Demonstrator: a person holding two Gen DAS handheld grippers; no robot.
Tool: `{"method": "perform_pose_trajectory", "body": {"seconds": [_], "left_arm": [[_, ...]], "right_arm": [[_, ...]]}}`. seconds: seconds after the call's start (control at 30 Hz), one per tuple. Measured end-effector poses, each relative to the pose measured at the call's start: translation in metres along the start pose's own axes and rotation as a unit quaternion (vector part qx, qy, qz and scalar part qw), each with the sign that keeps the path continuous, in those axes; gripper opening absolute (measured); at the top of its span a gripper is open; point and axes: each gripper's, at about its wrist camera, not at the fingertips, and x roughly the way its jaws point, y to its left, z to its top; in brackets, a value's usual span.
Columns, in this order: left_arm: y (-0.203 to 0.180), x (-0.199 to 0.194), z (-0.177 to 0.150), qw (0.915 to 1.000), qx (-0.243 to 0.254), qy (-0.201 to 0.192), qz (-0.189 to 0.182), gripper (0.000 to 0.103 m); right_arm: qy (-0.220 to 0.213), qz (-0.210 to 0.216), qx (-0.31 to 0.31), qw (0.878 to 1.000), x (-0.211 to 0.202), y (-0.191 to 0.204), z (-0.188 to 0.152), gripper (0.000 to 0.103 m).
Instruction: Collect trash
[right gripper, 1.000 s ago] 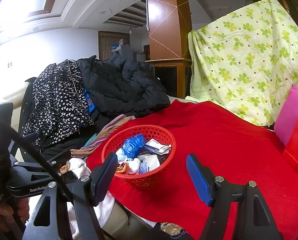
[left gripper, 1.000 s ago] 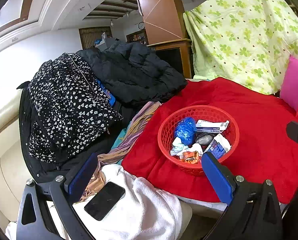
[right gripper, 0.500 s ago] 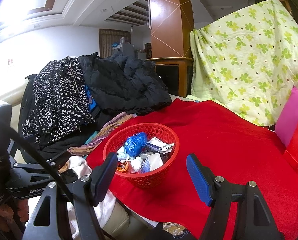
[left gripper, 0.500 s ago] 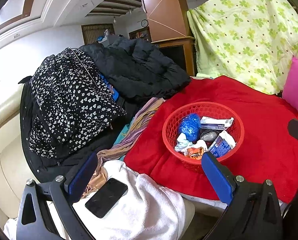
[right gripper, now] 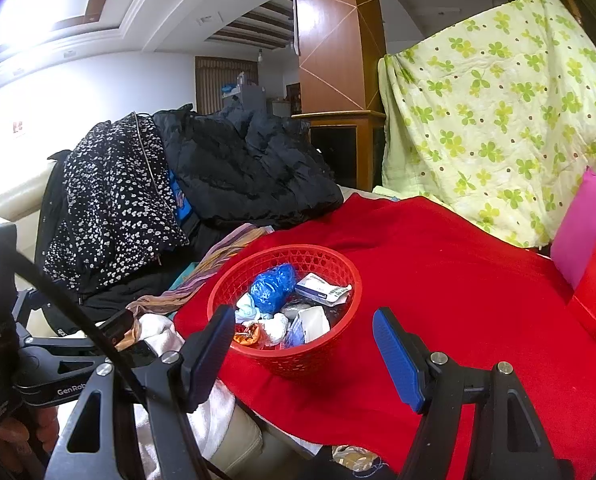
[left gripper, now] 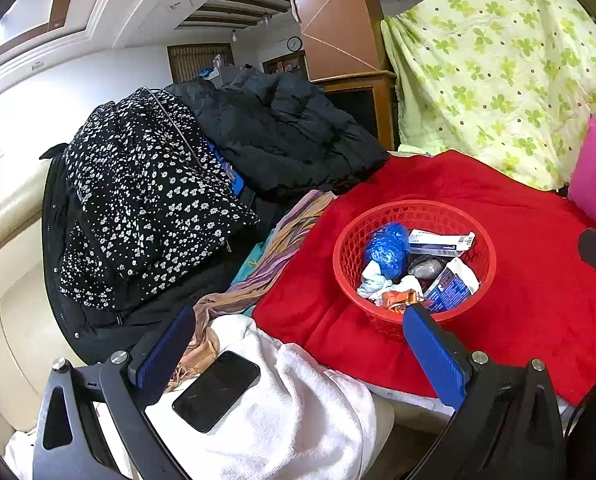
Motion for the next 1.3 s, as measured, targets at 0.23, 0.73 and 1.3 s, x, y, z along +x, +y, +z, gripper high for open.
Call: {"method": "perform_pose_trajectory", "body": {"seconds": [0.23, 0.73, 1.3], "left_arm": [[0.001, 0.002, -0.001, 1.0, 0.0, 0.004, 0.0, 0.103], [-0.004, 0.002, -0.001, 1.0, 0.005, 0.005, -0.002, 0.103], [-0.004, 0.008, -0.001, 1.0, 0.004, 0.009, 0.0, 0.103]], "right_arm": [[0.002, 0.001, 0.002, 1.0, 0.002, 0.001, 0.0, 0.075], [0.001, 0.0, 0.003, 1.0, 0.006, -0.001, 0.002, 0.075], [0.005, 0.005, -0.009, 1.0, 0.019, 0.005, 0.008, 0.075]]}}
